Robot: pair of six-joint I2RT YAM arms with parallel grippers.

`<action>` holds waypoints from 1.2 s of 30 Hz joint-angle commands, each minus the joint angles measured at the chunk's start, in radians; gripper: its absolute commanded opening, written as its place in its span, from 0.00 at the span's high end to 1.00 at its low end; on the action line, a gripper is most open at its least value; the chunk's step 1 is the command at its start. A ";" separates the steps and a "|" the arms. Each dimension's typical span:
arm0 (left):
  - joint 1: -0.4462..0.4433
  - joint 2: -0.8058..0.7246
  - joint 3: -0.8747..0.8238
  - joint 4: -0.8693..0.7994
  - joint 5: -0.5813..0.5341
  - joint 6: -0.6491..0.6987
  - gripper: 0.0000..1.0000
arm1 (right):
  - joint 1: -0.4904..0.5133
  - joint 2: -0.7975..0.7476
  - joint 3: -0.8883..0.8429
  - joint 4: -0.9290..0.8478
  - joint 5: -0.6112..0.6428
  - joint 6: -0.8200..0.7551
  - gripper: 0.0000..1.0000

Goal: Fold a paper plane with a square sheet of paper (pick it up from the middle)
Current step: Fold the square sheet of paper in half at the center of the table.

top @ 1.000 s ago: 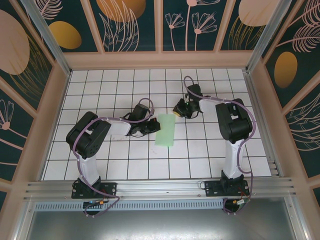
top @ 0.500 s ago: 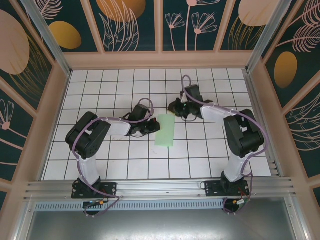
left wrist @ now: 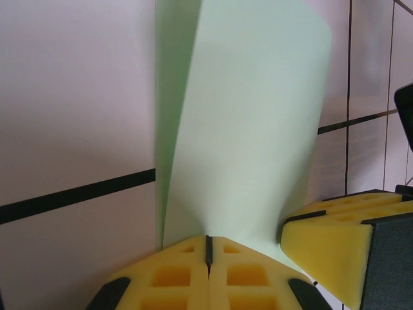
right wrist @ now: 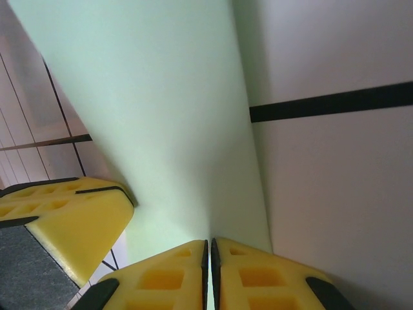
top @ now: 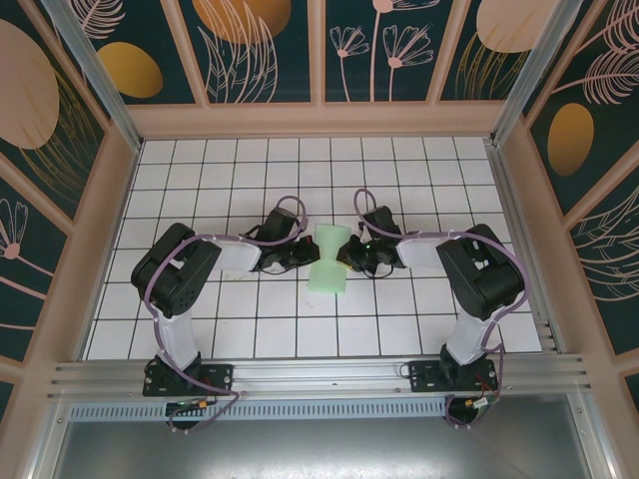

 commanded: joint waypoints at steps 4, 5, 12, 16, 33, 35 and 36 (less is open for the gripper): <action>-0.007 0.010 -0.029 -0.115 -0.035 0.011 1.00 | 0.025 -0.081 0.007 -0.013 0.032 -0.023 0.85; -0.006 0.010 -0.030 -0.113 -0.034 0.010 1.00 | 0.035 -0.095 0.007 0.000 0.027 -0.025 0.85; -0.005 0.011 -0.034 -0.112 -0.033 0.006 1.00 | 0.063 -0.166 0.006 0.018 0.045 -0.027 0.84; -0.006 0.011 -0.034 -0.112 -0.033 0.006 1.00 | 0.092 -0.173 0.024 -0.018 0.090 -0.051 0.84; -0.006 -0.002 -0.045 -0.097 -0.021 0.009 1.00 | 0.137 -0.090 -0.030 0.052 0.076 -0.012 0.85; -0.007 -0.004 -0.050 -0.085 -0.016 0.011 1.00 | 0.139 -0.083 -0.040 0.063 0.071 -0.009 0.84; -0.007 -0.004 -0.052 -0.081 -0.020 0.011 1.00 | 0.140 -0.080 -0.042 0.062 0.072 -0.008 0.84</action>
